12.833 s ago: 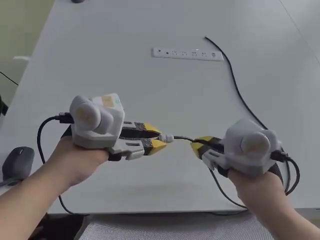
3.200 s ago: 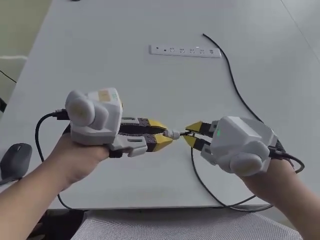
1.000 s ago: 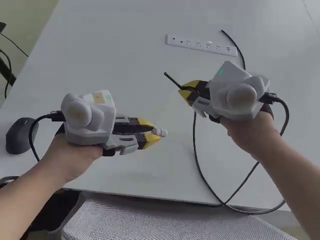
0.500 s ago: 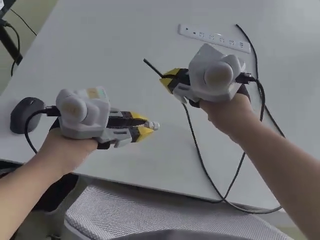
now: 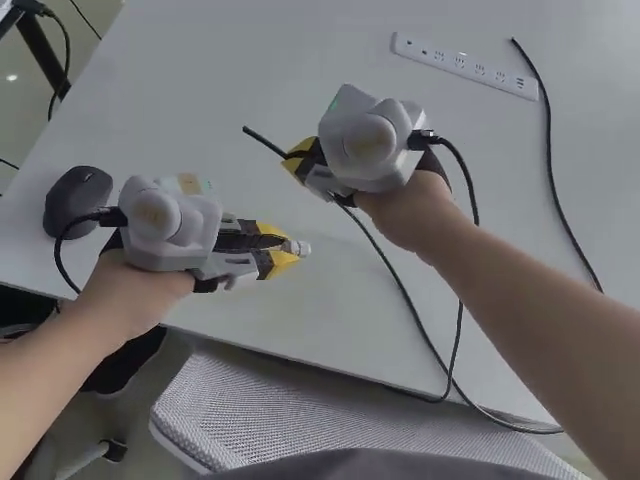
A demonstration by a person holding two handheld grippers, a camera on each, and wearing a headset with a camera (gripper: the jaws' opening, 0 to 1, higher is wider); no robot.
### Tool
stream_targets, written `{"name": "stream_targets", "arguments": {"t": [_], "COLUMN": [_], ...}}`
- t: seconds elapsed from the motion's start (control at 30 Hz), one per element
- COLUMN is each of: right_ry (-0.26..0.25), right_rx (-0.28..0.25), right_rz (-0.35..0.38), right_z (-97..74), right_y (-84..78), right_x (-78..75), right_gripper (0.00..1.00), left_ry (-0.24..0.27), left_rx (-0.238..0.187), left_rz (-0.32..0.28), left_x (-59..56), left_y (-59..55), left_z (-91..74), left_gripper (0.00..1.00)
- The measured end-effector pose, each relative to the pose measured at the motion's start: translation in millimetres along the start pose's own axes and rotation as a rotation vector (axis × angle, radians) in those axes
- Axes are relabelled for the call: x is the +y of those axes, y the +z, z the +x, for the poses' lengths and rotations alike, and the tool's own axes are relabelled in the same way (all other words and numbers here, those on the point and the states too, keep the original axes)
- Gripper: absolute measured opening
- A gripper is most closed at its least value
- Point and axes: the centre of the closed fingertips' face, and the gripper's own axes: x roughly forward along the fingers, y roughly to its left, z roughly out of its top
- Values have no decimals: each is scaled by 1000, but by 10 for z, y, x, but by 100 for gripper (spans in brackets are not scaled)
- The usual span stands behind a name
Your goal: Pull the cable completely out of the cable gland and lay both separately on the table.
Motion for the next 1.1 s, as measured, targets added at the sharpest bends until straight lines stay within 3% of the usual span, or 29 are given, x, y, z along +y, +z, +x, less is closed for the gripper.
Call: {"name": "stream_targets", "arguments": {"t": [0.23,0.5,1.1], "right_ry": [63,109,141], "right_rx": [44,64,97], "right_rz": [-26,-39,-40], "right_z": [336,597,856], "right_y": [-84,-147,-256], "right_x": [183,323,425], "right_gripper": [0,0,0], "left_ry": [-1,3,19], "left_rx": [15,33,50], "left_rz": [-13,-35,-61], "left_x": [66,154,220], "left_y": [-170,-336,-541], "left_z": [45,82,207], "left_gripper": [15,15,15]}}
